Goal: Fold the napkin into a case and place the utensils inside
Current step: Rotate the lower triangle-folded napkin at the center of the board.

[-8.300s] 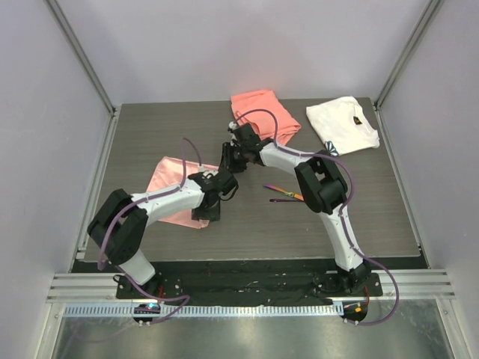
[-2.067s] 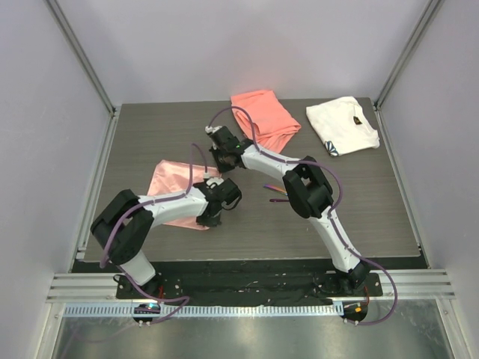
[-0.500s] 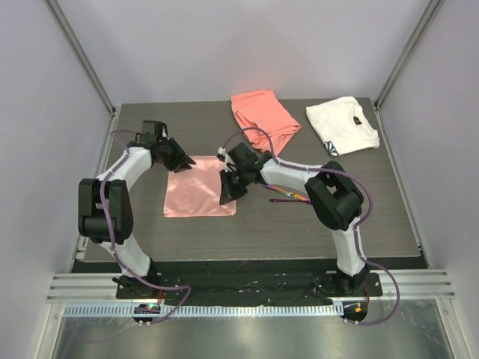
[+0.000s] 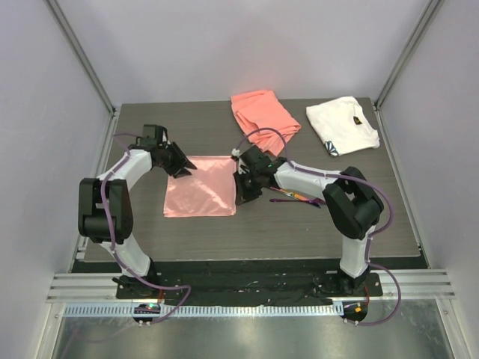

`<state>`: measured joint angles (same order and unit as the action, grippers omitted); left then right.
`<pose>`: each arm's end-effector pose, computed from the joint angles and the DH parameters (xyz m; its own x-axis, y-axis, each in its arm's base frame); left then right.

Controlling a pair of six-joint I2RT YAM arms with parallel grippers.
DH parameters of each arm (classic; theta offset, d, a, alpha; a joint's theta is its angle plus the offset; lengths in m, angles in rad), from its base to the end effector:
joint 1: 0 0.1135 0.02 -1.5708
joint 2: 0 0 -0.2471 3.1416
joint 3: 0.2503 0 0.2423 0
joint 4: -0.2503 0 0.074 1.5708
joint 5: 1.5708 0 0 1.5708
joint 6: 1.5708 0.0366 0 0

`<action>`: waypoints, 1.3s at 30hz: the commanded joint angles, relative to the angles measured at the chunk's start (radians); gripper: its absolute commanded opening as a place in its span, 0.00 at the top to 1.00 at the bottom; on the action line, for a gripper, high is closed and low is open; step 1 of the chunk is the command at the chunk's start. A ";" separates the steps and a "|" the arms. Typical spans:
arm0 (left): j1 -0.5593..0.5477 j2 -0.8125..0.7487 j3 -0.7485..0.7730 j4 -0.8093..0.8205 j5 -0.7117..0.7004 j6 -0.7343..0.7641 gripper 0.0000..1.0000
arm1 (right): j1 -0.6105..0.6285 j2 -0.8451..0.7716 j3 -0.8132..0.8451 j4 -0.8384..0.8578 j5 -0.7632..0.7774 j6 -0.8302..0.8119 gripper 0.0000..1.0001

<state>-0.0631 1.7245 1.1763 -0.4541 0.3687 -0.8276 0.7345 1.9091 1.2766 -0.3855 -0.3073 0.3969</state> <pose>0.3462 -0.0351 0.1954 -0.7550 -0.6405 -0.1407 -0.4484 0.6608 -0.6019 0.2776 0.2656 0.1636 -0.8750 -0.2937 -0.3847 -0.4537 0.7747 0.4404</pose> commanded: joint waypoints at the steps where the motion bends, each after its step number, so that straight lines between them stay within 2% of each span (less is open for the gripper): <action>1: -0.066 -0.062 -0.020 -0.040 0.036 0.096 0.64 | -0.004 -0.108 -0.014 0.007 0.036 0.023 0.83; 2: -0.085 -0.069 -0.024 -0.055 0.020 0.110 0.62 | -0.004 -0.107 -0.020 0.016 0.004 0.040 0.69; 5: -0.153 -0.155 -0.082 -0.058 -0.068 0.131 0.62 | -0.001 -0.099 -0.088 0.117 -0.070 0.182 0.56; 8: -0.162 -0.252 -0.151 -0.038 -0.080 0.110 0.64 | 0.000 -0.114 -0.192 0.262 -0.107 0.345 0.52; 13: -0.162 -0.345 -0.182 -0.101 -0.154 0.130 0.66 | 0.020 -0.160 -0.304 0.372 -0.015 0.488 0.46; 20: -0.162 -0.375 -0.205 -0.098 -0.122 0.134 0.68 | 0.049 -0.166 -0.398 0.494 0.059 0.735 0.48; 22: -0.161 -0.381 -0.213 -0.086 -0.114 0.131 0.68 | 0.066 -0.165 -0.410 0.494 0.089 0.775 0.52; 27: -0.161 -0.388 -0.201 -0.089 -0.105 0.136 0.68 | 0.068 -0.128 -0.408 0.519 0.128 0.838 0.58; 35: -0.161 -0.407 -0.182 -0.107 -0.109 0.151 0.68 | 0.069 -0.084 -0.404 0.553 0.140 0.902 0.60; 39: -0.161 -0.416 -0.184 -0.112 -0.109 0.154 0.68 | 0.074 -0.078 -0.396 0.553 0.120 0.915 0.67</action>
<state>-0.2268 1.3464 0.9619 -0.5560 0.2474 -0.6964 0.7994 1.8141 0.8646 0.1452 -0.2050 1.2781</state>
